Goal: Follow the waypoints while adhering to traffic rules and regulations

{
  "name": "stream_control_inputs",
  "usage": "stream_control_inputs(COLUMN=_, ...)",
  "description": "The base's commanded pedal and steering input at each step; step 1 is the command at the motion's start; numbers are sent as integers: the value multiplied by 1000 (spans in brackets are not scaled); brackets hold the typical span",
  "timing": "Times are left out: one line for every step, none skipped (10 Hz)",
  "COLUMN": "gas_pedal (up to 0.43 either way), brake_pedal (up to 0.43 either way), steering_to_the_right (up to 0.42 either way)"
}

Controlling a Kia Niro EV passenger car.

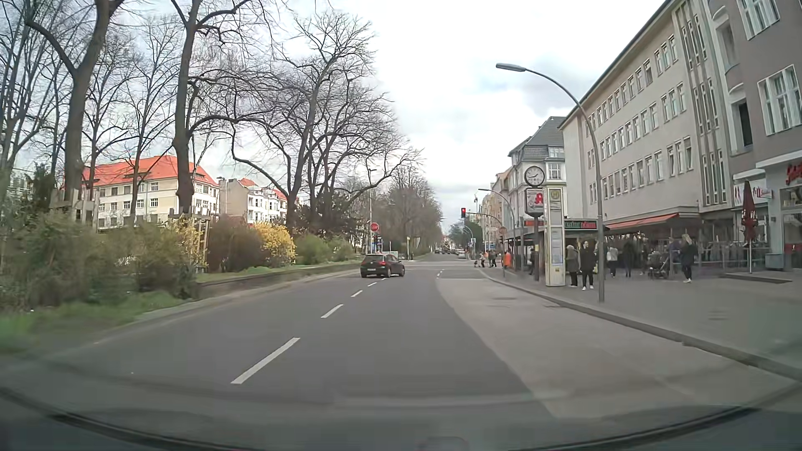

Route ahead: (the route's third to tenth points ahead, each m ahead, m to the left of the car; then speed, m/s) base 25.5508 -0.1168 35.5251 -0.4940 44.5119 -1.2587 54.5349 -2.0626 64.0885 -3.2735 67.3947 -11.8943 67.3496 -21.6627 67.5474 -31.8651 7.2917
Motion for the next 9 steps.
stream_control_inputs(gas_pedal=0, brake_pedal=0, steering_to_the_right=5)
stream_control_inputs(gas_pedal=0, brake_pedal=0, steering_to_the_right=5)
stream_control_inputs(gas_pedal=0, brake_pedal=0, steering_to_the_right=6)
stream_control_inputs(gas_pedal=0, brake_pedal=0, steering_to_the_right=6)
stream_control_inputs(gas_pedal=0, brake_pedal=0, steering_to_the_right=7)
stream_control_inputs(gas_pedal=0, brake_pedal=0, steering_to_the_right=9)
stream_control_inputs(gas_pedal=0, brake_pedal=0, steering_to_the_right=10)
stream_control_inputs(gas_pedal=0, brake_pedal=0, steering_to_the_right=10)
stream_control_inputs(gas_pedal=0, brake_pedal=0, steering_to_the_right=9)
